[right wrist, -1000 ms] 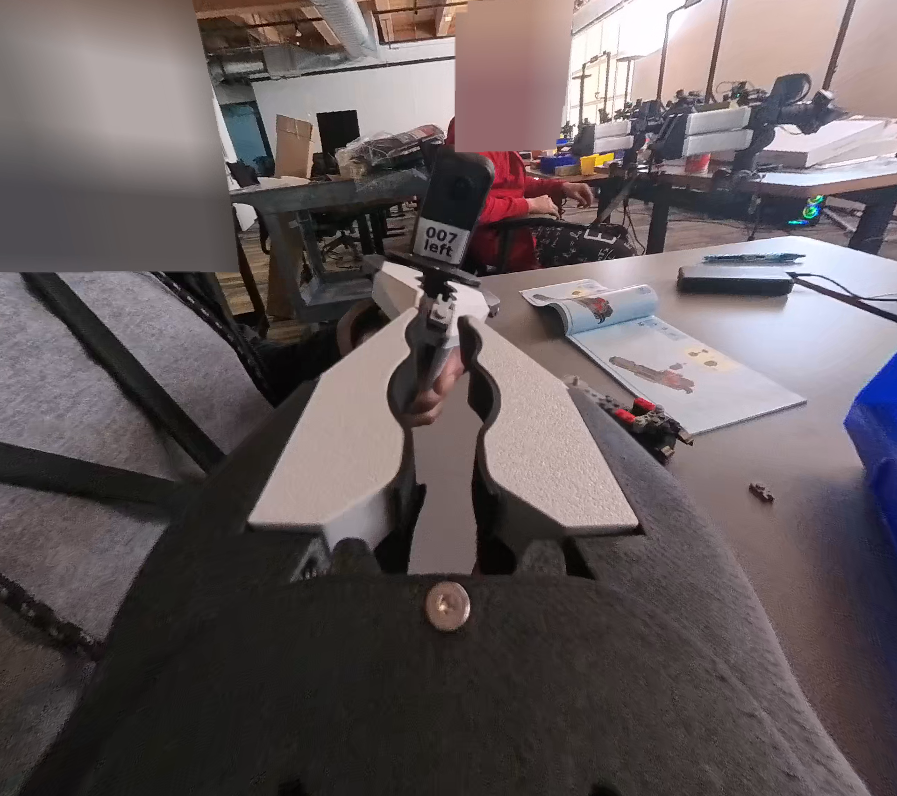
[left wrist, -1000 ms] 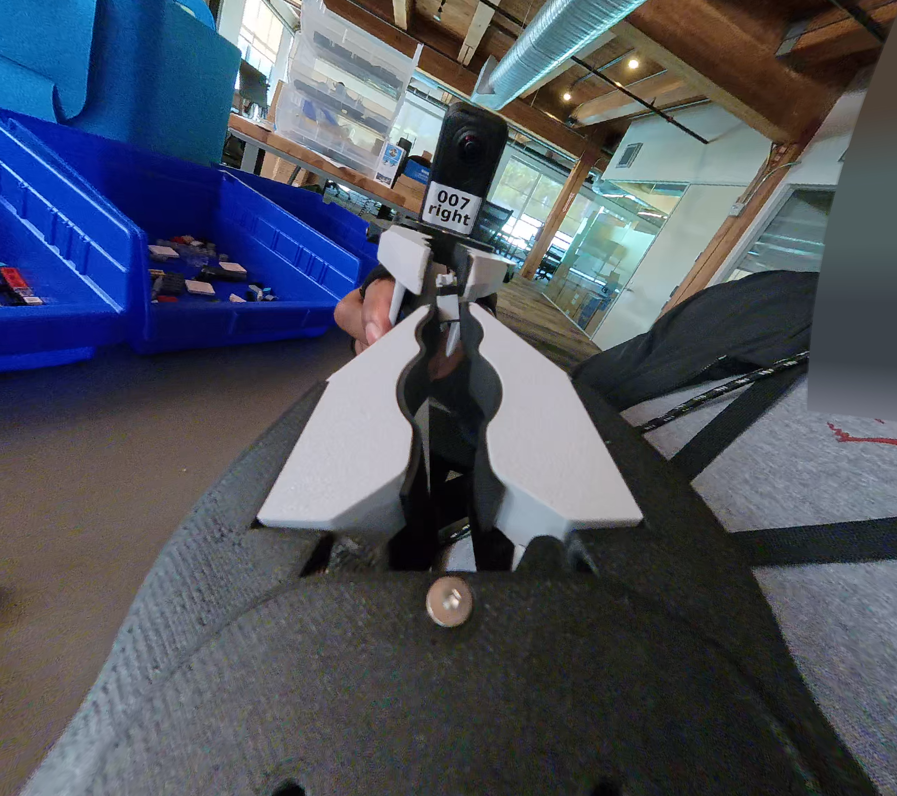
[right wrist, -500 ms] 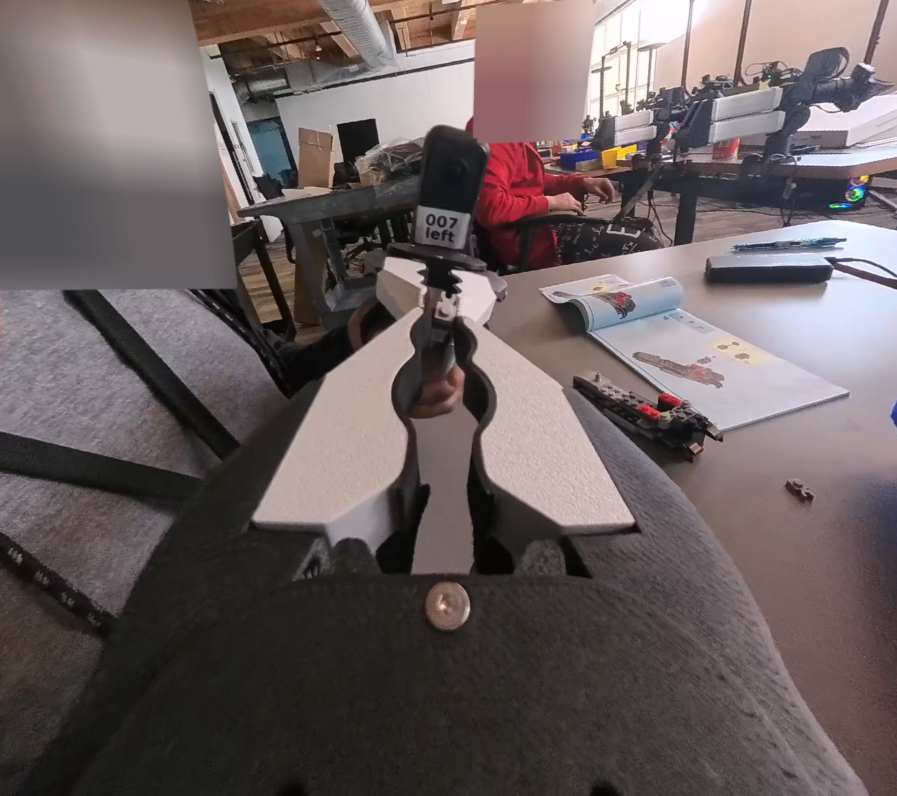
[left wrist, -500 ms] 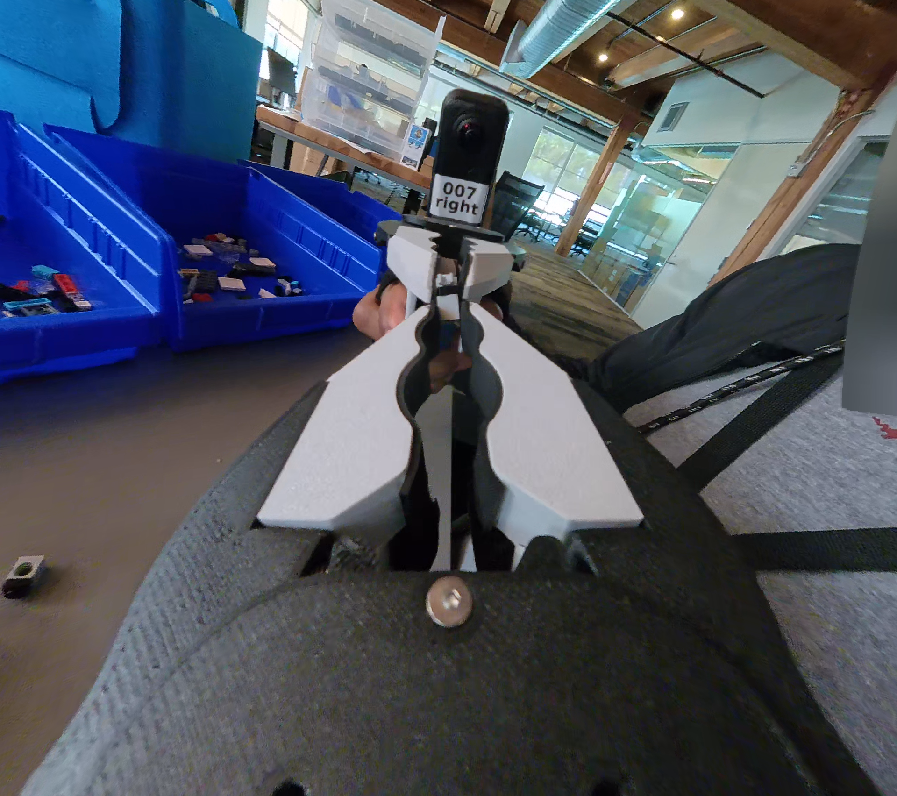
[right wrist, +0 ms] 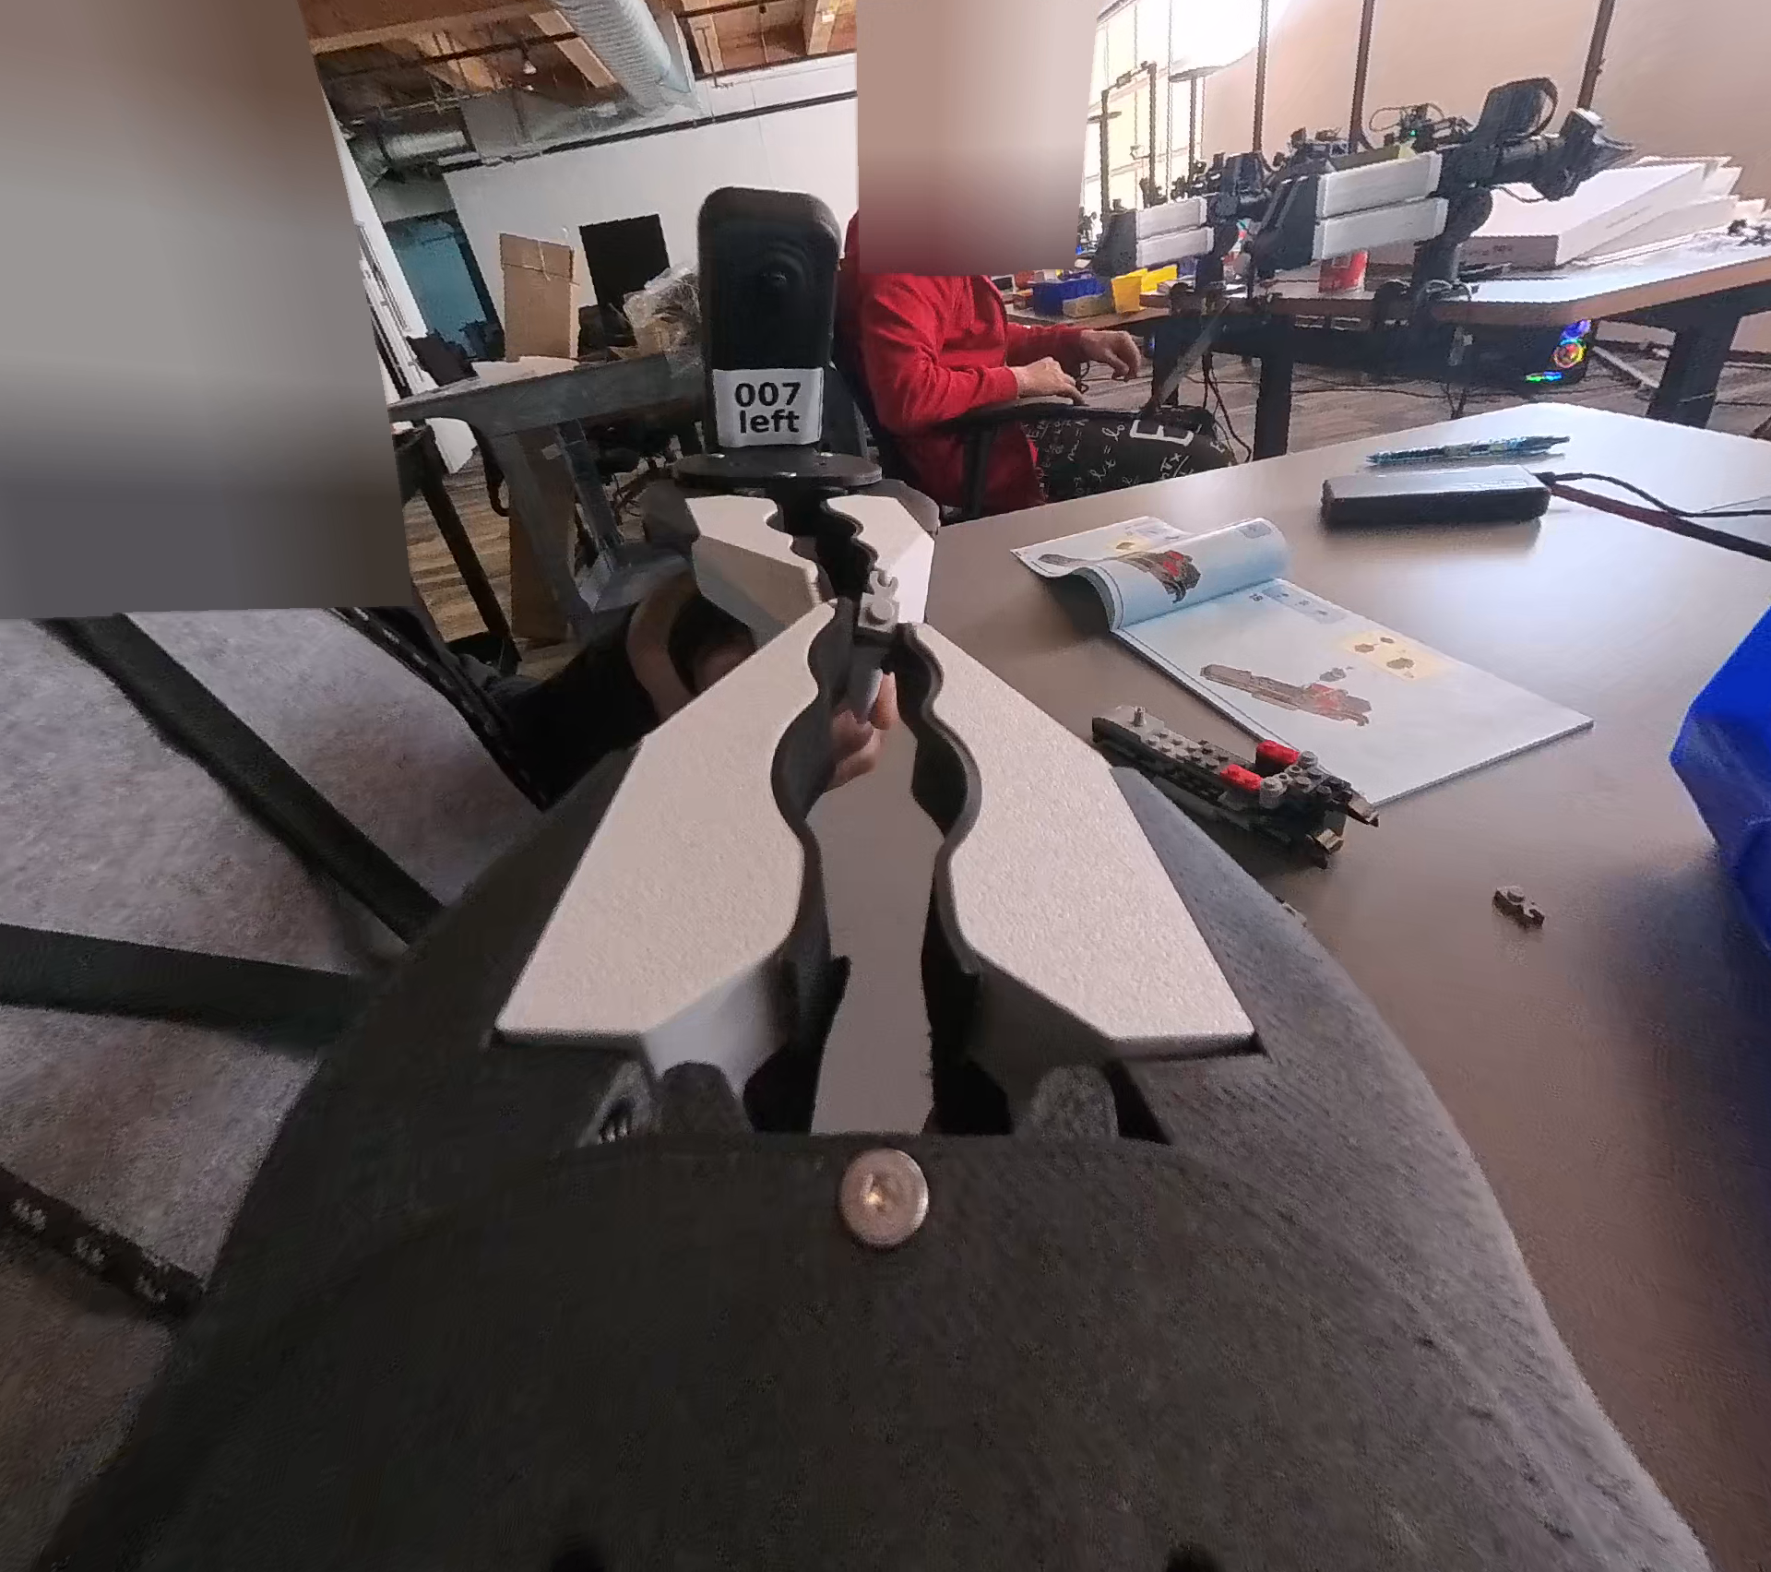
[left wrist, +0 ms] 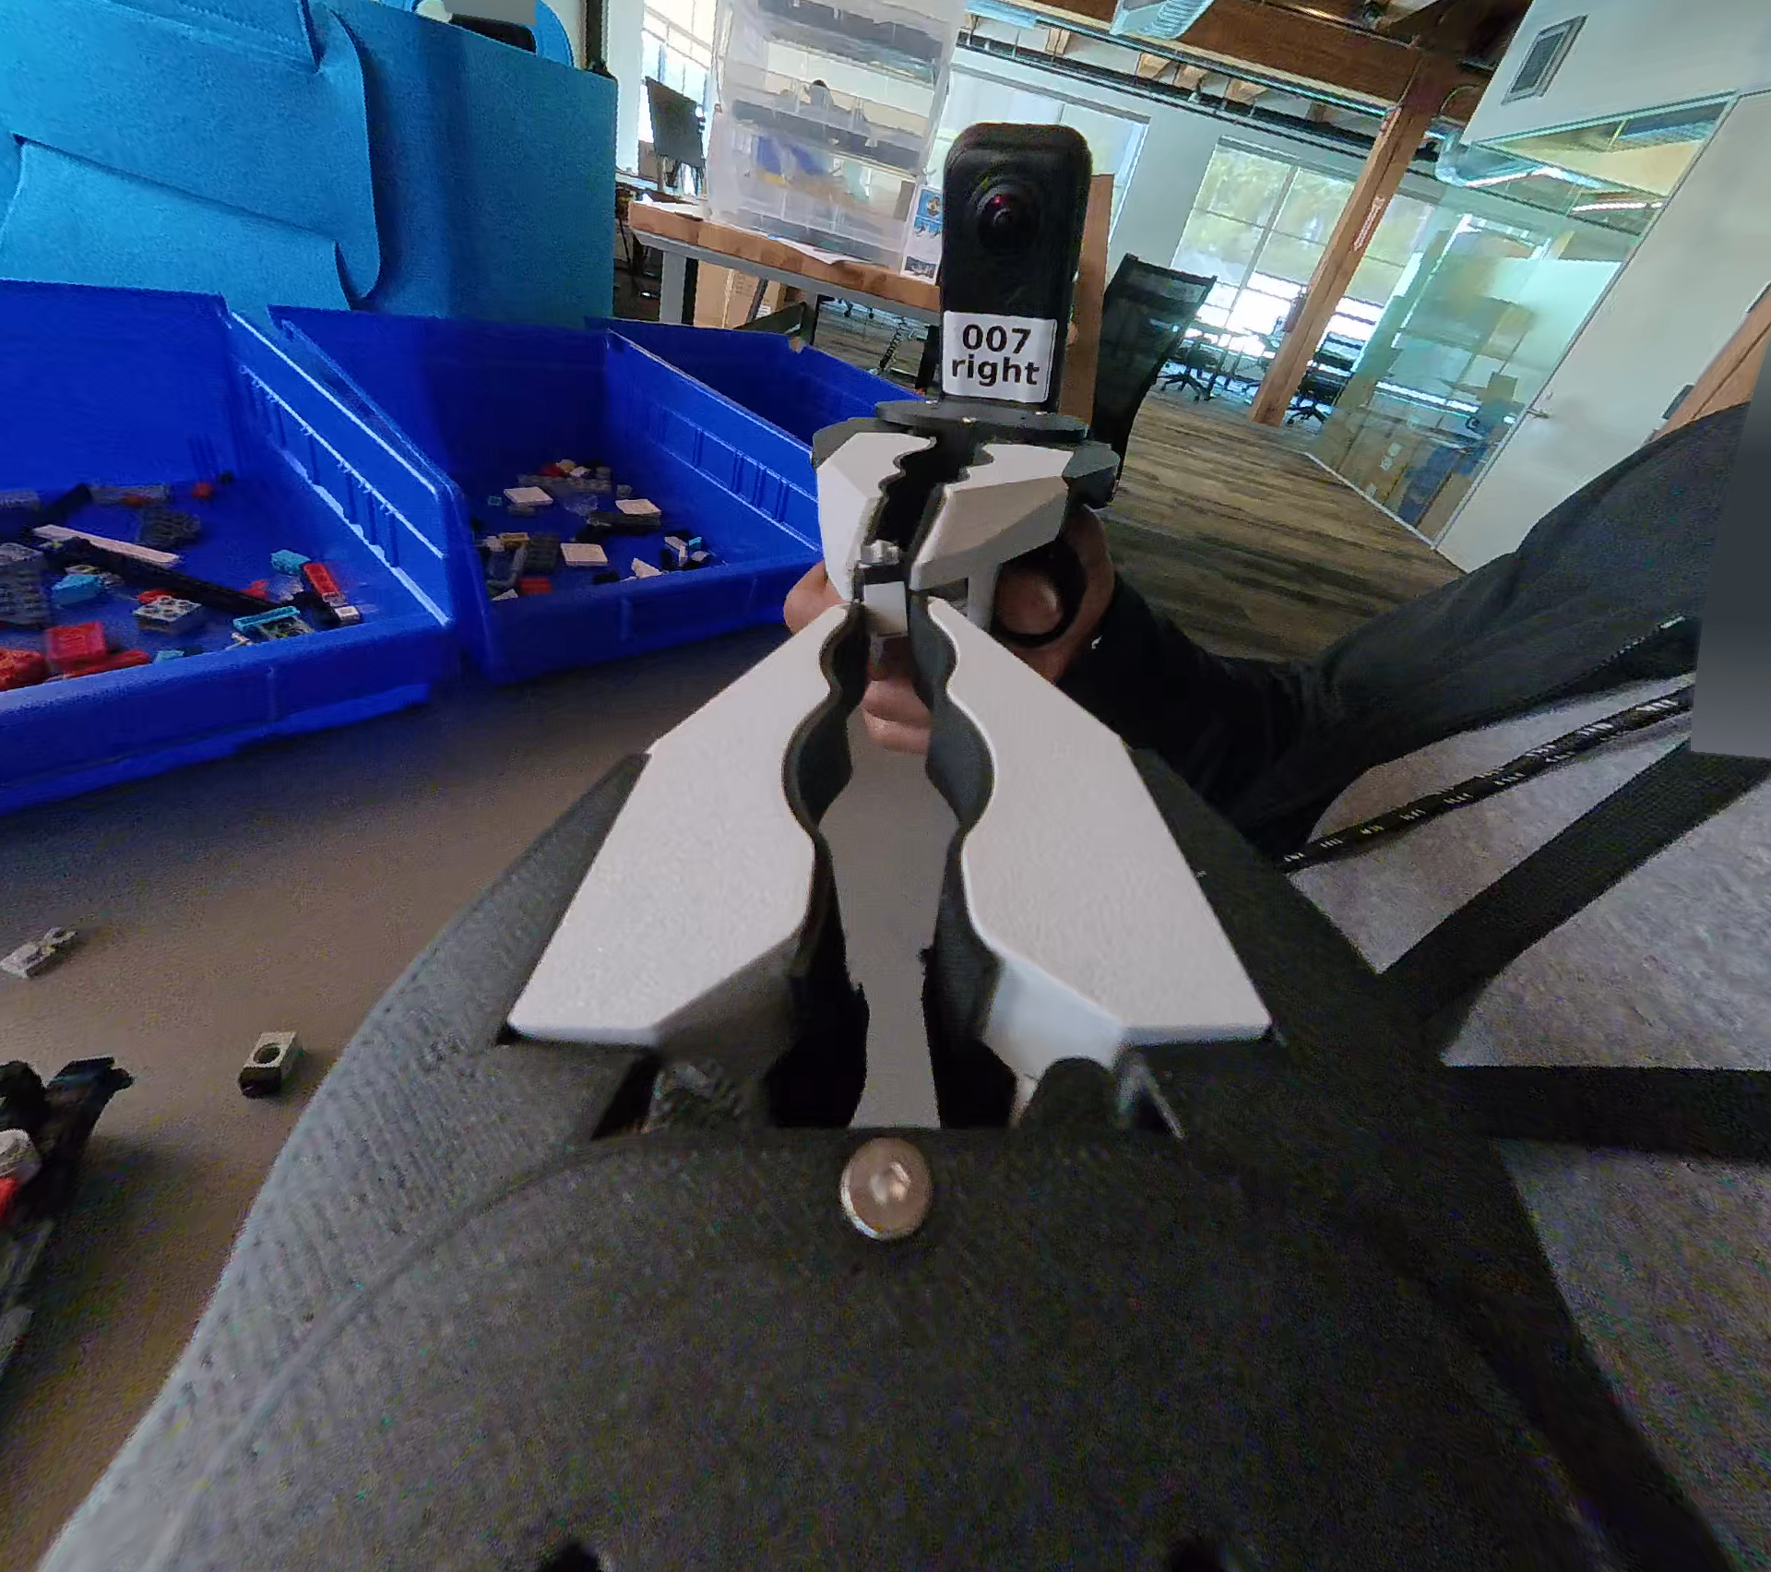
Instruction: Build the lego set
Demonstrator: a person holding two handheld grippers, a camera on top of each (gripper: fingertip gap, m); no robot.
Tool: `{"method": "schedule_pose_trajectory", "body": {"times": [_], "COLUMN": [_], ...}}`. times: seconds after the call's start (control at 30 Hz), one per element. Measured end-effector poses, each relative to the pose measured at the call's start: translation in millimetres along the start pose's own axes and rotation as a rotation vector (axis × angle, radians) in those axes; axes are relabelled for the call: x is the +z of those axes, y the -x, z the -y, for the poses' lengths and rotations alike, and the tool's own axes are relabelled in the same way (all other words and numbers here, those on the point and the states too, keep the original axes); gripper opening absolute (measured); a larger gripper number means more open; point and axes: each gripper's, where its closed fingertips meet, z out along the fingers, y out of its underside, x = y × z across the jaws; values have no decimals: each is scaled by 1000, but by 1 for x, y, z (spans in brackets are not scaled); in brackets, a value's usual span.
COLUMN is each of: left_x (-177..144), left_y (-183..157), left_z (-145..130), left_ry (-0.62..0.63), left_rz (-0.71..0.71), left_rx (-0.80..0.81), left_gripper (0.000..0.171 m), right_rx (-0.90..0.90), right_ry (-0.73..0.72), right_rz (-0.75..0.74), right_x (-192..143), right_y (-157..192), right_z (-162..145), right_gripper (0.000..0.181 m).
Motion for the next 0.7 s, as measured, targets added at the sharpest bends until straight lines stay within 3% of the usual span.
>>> {"method": "schedule_pose_trajectory", "body": {"times": [0.33, 0.53, 0.7], "left_x": [-3, -6, -3], "left_y": [-3, -9, -9], "left_z": [7, 12, 8], "left_ry": [-97, -164, -152], "left_rz": [-149, -303, -301], "left_rx": [-205, -408, -410], "left_gripper": [8, 8, 8], "right_rx": [-48, -278, -102], "right_ry": [-85, -132, -110], "right_rz": [35, -23, 11], "right_x": [-4, -12, -9], "right_y": [5, 4, -1], "right_z": [11, 21, 23], "right_gripper": [18, 23, 22]}}
